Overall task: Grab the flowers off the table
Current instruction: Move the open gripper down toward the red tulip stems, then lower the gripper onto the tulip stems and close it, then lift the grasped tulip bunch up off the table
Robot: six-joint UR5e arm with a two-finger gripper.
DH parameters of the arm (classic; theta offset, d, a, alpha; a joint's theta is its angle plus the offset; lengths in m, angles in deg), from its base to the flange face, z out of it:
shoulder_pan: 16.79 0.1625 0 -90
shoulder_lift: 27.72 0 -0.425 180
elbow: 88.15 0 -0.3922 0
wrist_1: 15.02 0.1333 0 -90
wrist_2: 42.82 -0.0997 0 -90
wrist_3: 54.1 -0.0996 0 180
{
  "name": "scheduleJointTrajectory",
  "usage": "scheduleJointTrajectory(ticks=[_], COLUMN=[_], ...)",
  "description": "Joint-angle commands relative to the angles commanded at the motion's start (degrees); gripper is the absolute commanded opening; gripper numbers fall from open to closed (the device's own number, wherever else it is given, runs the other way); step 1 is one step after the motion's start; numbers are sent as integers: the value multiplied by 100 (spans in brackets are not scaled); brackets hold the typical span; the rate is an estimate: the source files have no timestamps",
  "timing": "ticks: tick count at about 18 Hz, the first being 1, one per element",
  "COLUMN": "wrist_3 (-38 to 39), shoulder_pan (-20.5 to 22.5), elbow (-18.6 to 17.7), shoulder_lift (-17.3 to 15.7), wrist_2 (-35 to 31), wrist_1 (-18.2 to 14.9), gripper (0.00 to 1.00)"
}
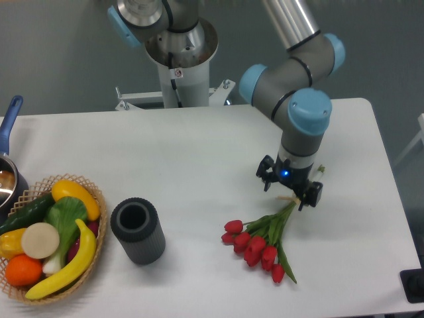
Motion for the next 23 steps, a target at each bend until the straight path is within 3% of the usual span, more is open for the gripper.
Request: scheduleJointTrajectory(ticks=[8, 9, 10, 11, 13, 17, 20, 23], wrist_3=[642, 616, 625, 625, 633, 633, 633, 642], shoulder_pan=[-264, -264, -264, -264, -264, -273, -264, -246], elbow=[633, 624, 607, 607, 589, 537, 519, 554], shoulder_lift=[528, 536, 537, 528, 545, 528, 458, 300], wrist_2=[0, -9, -9, -9, -35, -53, -53, -53], wrist_1=[-9, -9, -9, -9, -9, -9, -9, -26], gripper=[99, 92, 66, 46, 29, 27, 16, 14])
